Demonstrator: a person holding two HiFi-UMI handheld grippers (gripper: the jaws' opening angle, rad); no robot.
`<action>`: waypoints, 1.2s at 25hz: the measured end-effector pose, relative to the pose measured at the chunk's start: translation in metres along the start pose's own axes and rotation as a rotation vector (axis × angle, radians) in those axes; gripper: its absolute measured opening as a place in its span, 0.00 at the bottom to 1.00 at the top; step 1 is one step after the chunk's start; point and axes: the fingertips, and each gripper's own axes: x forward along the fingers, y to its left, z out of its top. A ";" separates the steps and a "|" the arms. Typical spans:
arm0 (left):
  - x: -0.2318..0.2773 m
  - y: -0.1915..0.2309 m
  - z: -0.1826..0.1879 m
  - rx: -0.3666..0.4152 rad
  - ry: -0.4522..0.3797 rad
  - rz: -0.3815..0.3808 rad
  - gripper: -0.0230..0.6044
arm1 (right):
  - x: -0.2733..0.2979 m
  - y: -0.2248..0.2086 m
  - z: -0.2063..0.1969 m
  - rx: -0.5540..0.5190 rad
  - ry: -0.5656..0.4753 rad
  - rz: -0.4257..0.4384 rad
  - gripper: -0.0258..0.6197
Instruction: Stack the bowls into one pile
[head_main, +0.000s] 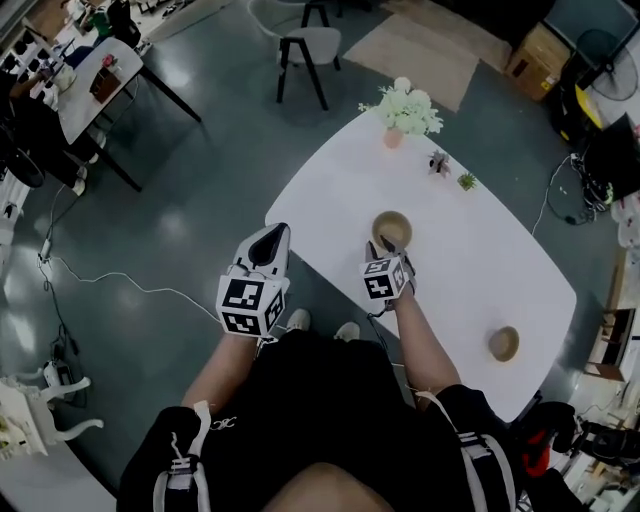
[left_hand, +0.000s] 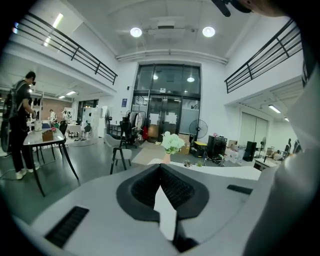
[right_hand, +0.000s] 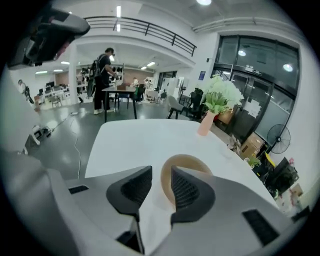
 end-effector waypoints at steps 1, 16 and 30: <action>-0.001 0.002 -0.002 -0.001 0.004 0.006 0.06 | 0.005 0.001 -0.005 -0.025 0.023 -0.006 0.25; -0.008 0.012 0.000 0.008 -0.003 0.010 0.06 | 0.027 -0.008 -0.030 -0.332 0.227 -0.127 0.09; 0.012 -0.022 0.010 0.020 -0.032 -0.160 0.06 | -0.034 -0.021 0.003 -0.174 0.134 -0.223 0.09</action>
